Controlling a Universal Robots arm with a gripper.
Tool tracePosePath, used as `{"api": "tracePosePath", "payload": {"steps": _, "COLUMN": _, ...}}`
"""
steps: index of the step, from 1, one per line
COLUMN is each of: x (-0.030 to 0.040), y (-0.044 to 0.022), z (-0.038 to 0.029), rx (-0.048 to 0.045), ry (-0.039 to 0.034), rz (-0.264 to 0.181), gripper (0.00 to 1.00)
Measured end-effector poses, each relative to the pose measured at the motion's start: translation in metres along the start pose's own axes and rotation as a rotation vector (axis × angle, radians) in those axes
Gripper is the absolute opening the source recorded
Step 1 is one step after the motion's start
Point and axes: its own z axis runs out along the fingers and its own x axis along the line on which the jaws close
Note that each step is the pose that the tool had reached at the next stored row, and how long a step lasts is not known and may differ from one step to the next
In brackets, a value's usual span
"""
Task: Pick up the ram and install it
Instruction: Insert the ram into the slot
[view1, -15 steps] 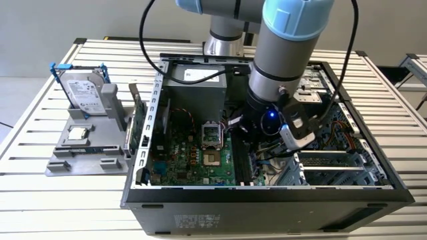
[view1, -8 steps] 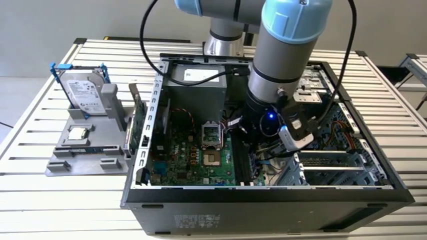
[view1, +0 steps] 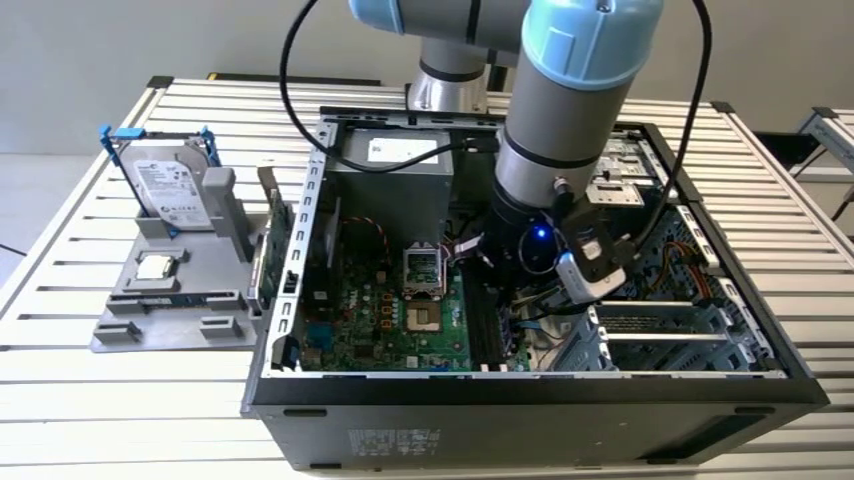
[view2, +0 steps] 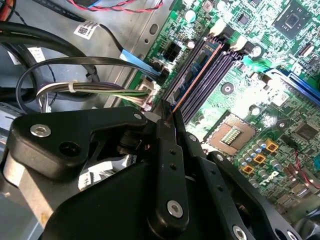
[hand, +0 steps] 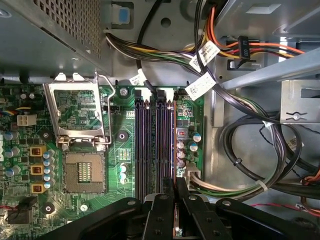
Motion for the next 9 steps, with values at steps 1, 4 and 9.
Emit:
{"api": "tracePosePath", "payload": {"steps": 1, "x": 0.0, "y": 0.0, "z": 0.0002, "rx": -0.0001, "ry": 0.0, "rz": 0.0, "gripper": 0.0}}
{"api": "tracePosePath", "payload": {"steps": 4, "x": 0.0001, "y": 0.0, "z": 0.0012, "rx": 0.0, "ry": 0.0, "rz": 0.0, "gripper": 0.0}}
{"api": "tracePosePath", "payload": {"steps": 9, "x": 0.0001, "y": 0.0001, "z": 0.0033, "rx": 0.0001, "ry": 0.0, "rz": 0.0, "gripper": 0.0}}
